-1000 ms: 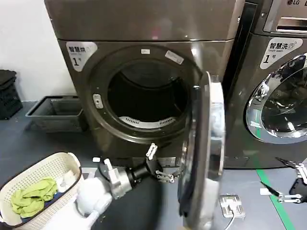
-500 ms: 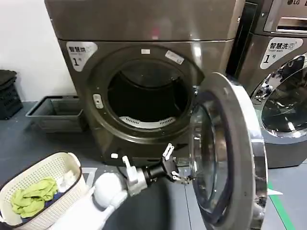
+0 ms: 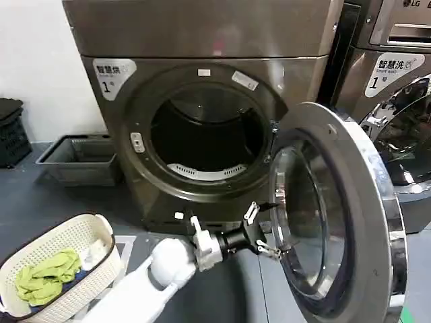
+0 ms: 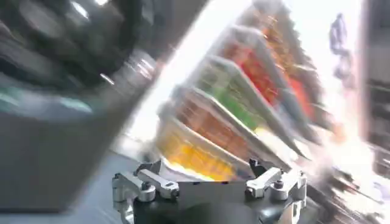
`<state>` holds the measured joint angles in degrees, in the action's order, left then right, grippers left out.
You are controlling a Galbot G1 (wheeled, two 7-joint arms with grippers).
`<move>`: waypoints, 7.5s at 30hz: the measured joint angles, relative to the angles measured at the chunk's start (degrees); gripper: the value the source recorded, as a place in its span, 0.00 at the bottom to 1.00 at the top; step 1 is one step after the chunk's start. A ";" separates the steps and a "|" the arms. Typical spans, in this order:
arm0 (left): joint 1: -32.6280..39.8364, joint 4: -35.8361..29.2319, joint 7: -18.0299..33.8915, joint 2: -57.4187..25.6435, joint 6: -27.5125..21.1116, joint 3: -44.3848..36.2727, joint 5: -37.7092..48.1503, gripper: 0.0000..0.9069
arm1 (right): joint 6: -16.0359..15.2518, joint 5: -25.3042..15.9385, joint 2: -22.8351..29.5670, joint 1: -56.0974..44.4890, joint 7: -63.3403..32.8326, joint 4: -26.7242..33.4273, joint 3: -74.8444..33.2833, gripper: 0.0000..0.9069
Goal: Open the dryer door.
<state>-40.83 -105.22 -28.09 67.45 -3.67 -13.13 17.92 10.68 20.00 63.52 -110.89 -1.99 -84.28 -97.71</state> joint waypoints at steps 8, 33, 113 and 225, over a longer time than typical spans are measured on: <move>2.04 2.83 1.72 2.48 0.59 -2.03 -0.96 1.00 | -9.19 -0.10 4.24 -1.07 -5.33 -0.92 -5.25 1.00; 9.43 14.06 5.06 12.38 4.85 -9.99 -6.01 1.00 | -28.91 -10.19 11.38 -1.94 -12.74 0.71 -18.72 1.00; -20.27 -20.20 18.33 -13.35 -12.97 30.84 11.73 1.00 | -29.91 -12.62 11.94 -0.69 -8.95 0.94 -24.12 1.00; -32.21 15.85 71.24 -41.25 -38.52 52.11 96.99 1.00 | -21.80 -2.82 12.81 2.81 -1.94 -2.90 -19.69 1.00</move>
<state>-73.05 -89.37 43.15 26.19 -42.19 38.98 114.91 -11.12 17.18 76.33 -108.08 -3.93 -87.18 -117.39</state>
